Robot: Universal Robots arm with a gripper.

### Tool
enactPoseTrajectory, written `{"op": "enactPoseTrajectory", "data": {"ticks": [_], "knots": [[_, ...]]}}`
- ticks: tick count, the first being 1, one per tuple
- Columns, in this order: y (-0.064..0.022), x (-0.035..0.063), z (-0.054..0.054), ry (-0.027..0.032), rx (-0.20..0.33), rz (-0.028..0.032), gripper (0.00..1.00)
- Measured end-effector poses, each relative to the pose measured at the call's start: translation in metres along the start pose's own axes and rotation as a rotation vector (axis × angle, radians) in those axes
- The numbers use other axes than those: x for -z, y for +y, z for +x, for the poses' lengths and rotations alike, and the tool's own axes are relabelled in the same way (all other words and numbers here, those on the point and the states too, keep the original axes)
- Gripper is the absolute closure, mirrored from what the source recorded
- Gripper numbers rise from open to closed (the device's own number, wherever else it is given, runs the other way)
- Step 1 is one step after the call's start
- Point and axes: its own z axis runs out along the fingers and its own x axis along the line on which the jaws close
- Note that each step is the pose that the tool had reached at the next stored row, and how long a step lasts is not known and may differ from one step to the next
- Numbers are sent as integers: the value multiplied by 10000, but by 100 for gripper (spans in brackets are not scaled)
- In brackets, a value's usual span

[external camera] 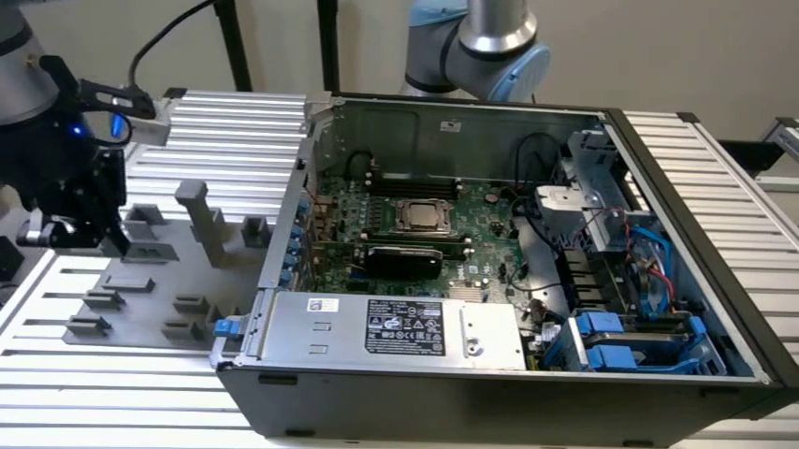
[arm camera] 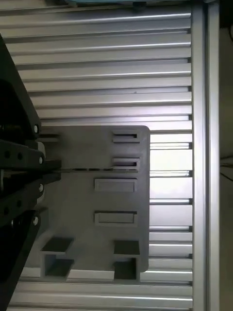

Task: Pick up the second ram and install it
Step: 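Pick up the second ram and move it above second insertion slot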

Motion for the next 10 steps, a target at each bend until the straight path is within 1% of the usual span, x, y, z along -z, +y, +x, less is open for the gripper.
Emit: {"op": "enactPoseTrajectory", "data": {"ticks": [6, 10], "knots": [[-90, 273, -21, 0, 0, 1, 100], [-181, 453, -38, -1, 0, 1, 100]]}}
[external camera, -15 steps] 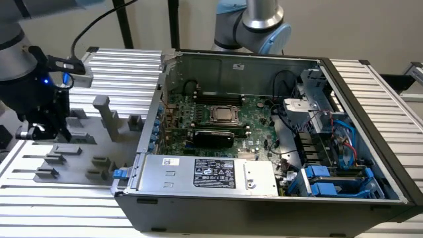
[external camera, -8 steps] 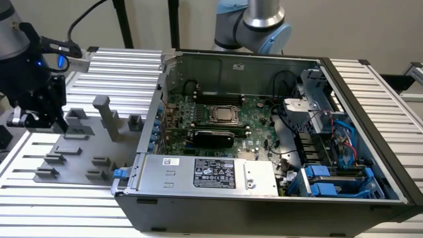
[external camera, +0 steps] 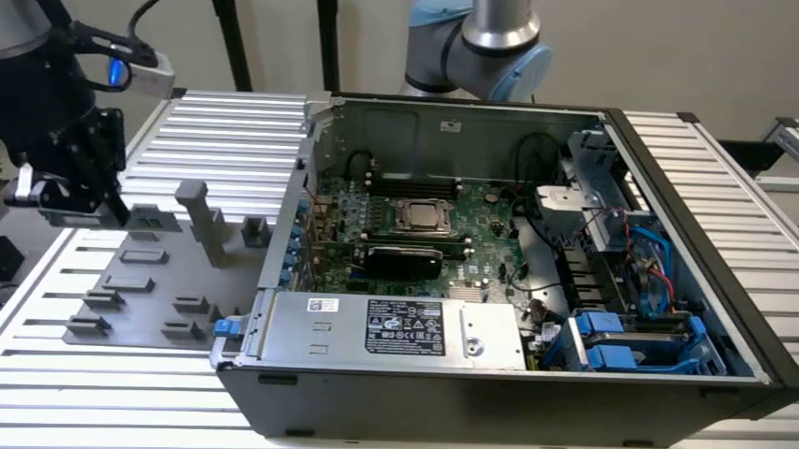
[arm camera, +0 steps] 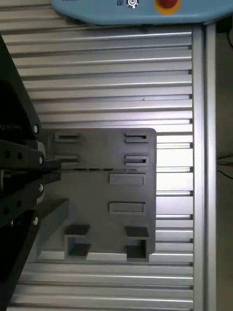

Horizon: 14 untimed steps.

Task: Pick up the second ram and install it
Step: 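Pick up the second ram and move it above second insertion slot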

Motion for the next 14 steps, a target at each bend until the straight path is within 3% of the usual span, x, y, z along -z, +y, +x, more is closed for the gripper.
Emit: {"op": "enactPoseTrajectory", "data": {"ticks": [14], "knots": [[-591, 639, -49, 1, 1, -1, 100]]}}
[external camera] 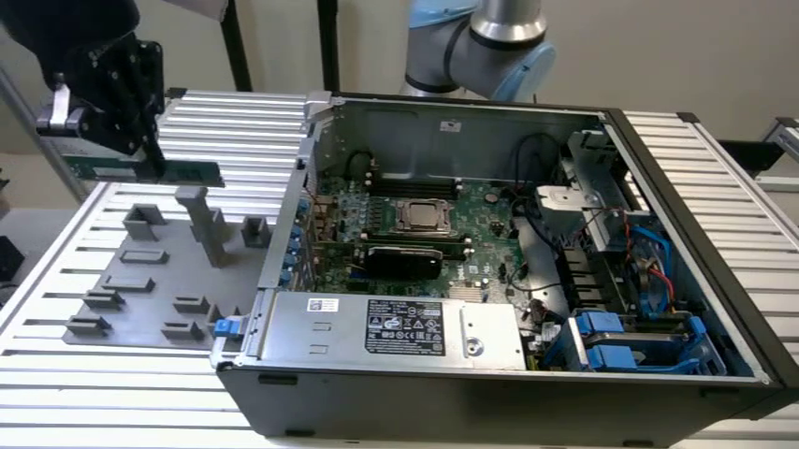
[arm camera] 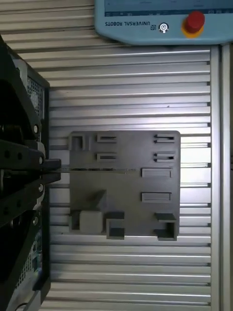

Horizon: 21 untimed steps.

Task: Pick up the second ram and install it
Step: 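Pick up the second ram and move it above second insertion slot, then insert the second ram into the second slot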

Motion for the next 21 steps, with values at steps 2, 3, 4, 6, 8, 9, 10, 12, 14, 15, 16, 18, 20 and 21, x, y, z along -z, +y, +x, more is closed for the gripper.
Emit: {"op": "enactPoseTrajectory", "data": {"ticks": [2, 3, 4, 6, 8, 9, 10, 12, 14, 15, 16, 18, 20, 21], "knots": [[-89, 90, -8, -1, -1, 2, 100], [-134, 135, -12, 0, 0, 1, 100], [-179, 180, -16, -1, 0, 0, 100], [-271, 262, -26, -1, -1, 0, 100], [-361, 331, -36, 0, 0, -2, 100], [-405, 353, -42, -3, 0, 0, 100], [-444, 362, -51, -1, 0, -1, 100], [-508, 363, -79, -1, 0, -1, 100], [-569, 362, -117, -1, -1, -1, 100], [-602, 362, -136, -1, -1, -2, 100], [-633, 362, -153, -1, -1, -2, 100], [-706, 360, -190, -1, -1, -1, 100], [-786, 353, -229, 0, 0, -2, 100], [-830, 344, -252, -1, 0, -1, 100]]}}
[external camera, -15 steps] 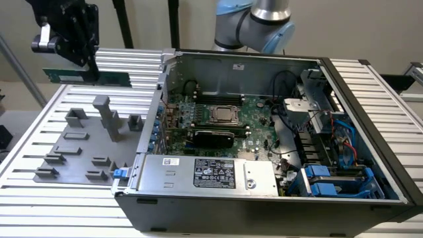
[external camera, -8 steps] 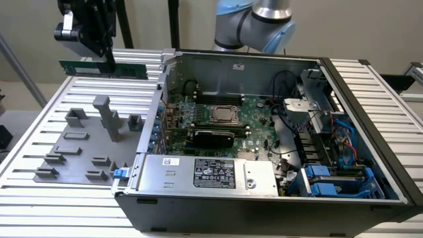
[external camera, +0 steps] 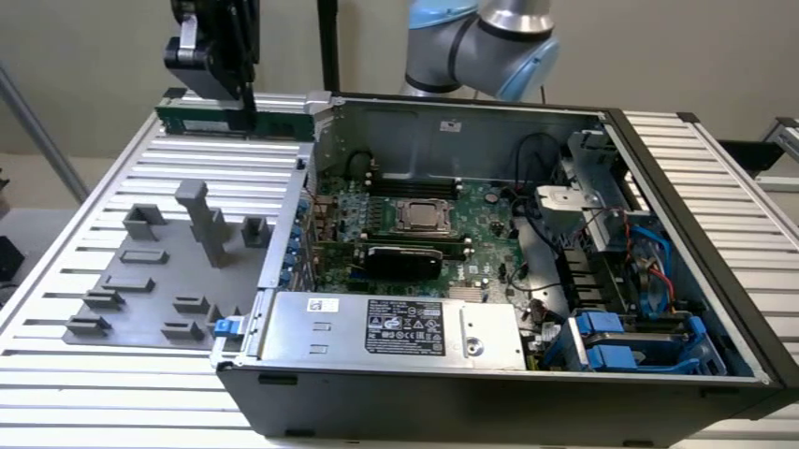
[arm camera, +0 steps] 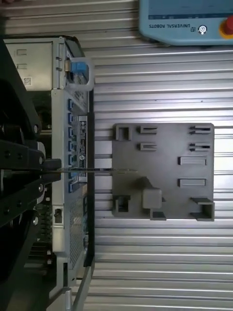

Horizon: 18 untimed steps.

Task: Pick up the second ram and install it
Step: 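Insert the second ram into the second slot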

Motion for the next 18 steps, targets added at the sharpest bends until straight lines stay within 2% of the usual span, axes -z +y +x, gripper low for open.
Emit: {"op": "enactPoseTrajectory", "data": {"ticks": [6, 18], "knots": [[-266, -88, -115, 1, 0, 0, 100], [-806, -308, -263, 1, -1, -3, 100]]}}
